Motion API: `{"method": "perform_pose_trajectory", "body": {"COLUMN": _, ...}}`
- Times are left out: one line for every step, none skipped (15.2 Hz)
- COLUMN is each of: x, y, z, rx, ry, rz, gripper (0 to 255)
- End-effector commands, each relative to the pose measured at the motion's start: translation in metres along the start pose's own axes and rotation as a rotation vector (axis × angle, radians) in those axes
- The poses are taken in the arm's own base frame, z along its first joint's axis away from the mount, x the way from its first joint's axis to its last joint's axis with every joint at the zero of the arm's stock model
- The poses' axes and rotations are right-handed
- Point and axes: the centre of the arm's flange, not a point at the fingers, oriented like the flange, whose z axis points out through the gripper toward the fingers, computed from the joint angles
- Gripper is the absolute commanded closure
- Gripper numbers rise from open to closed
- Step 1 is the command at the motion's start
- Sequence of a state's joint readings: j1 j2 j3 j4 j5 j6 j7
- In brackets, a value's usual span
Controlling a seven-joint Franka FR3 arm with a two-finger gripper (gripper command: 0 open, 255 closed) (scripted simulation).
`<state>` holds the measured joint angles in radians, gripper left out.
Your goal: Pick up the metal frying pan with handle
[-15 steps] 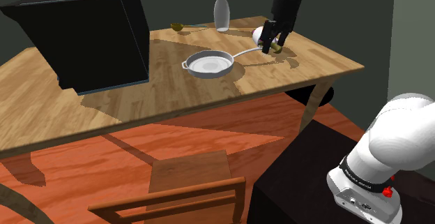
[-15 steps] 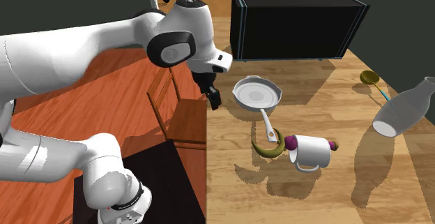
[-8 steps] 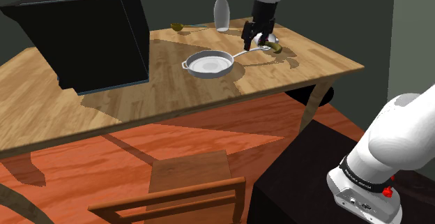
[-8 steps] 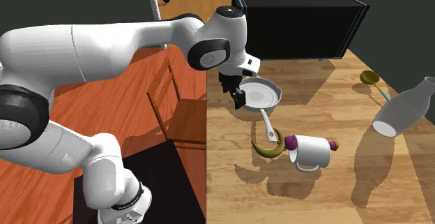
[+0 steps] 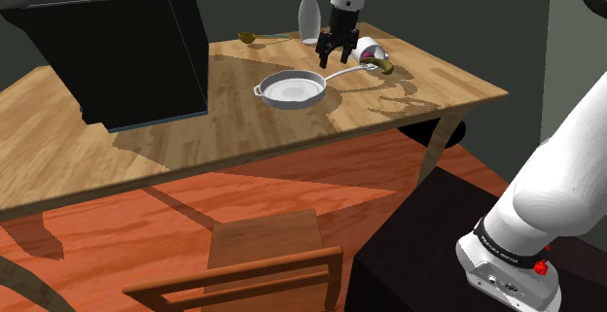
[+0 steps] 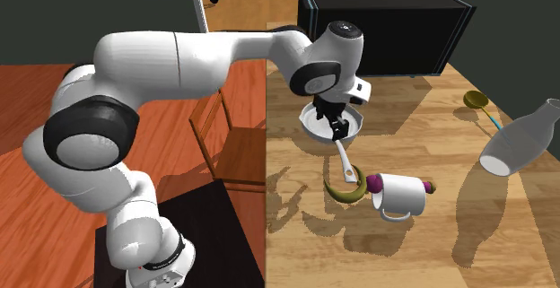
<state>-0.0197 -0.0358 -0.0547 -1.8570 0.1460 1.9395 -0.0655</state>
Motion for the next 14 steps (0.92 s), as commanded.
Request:
{"method": "perform_pose_trajectory", "body": {"x": 0.025, "y": 0.004, "z": 0.013, "rx": 0.012, "ry": 0.001, "rz": 0.009, "gripper": 0}}
{"method": "perform_pose_trajectory", "body": {"x": 0.037, "y": 0.007, "z": 0.019, "rx": 0.018, "ry": 0.002, "rz": 0.013, "gripper": 0}}
{"method": "perform_pose_trajectory", "body": {"x": 0.049, "y": 0.01, "z": 0.024, "rx": 0.024, "ry": 0.002, "rz": 0.017, "gripper": 0}}
{"method": "perform_pose_trajectory", "body": {"x": 0.061, "y": 0.013, "z": 0.029, "rx": 0.031, "ry": 0.002, "rz": 0.022, "gripper": 0}}
{"method": "perform_pose_trajectory", "body": {"x": 0.073, "y": 0.016, "z": 0.034, "rx": 0.037, "ry": 0.003, "rz": 0.026, "gripper": 0}}
{"method": "perform_pose_trajectory", "body": {"x": 0.084, "y": 0.019, "z": 0.039, "rx": 0.042, "ry": 0.003, "rz": 0.03, "gripper": 0}}
{"method": "perform_pose_trajectory", "body": {"x": 0.084, "y": 0.02, "z": 0.044, "rx": 0.042, "ry": 0.003, "rz": 0.03, "gripper": 0}}
{"method": "perform_pose_trajectory", "body": {"x": 0.083, "y": 0.021, "z": 0.049, "rx": 0.042, "ry": 0.003, "rz": 0.03, "gripper": 0}}
{"method": "perform_pose_trajectory", "body": {"x": 0.083, "y": 0.022, "z": 0.054, "rx": 0.042, "ry": 0.003, "rz": 0.03, "gripper": 0}}
{"method": "perform_pose_trajectory", "body": {"x": 0.082, "y": 0.022, "z": 0.06, "rx": 0.042, "ry": 0.003, "rz": 0.03, "gripper": 0}}
{"method": "perform_pose_trajectory", "body": {"x": 0.081, "y": 0.023, "z": 0.065, "rx": 0.042, "ry": 0.003, "rz": 0.03, "gripper": 0}}
{"method": "perform_pose_trajectory", "body": {"x": 0.081, "y": 0.024, "z": 0.07, "rx": 0.042, "ry": 0.003, "rz": 0.03, "gripper": 0}}
{"method": "perform_pose_trajectory", "body": {"x": 0.08, "y": 0.024, "z": 0.075, "rx": 0.042, "ry": 0.003, "rz": 0.03, "gripper": 0}}
{"method": "perform_pose_trajectory", "body": {"x": 0.08, "y": 0.025, "z": 0.078, "rx": 0.042, "ry": 0.003, "rz": 0.03, "gripper": 0}}
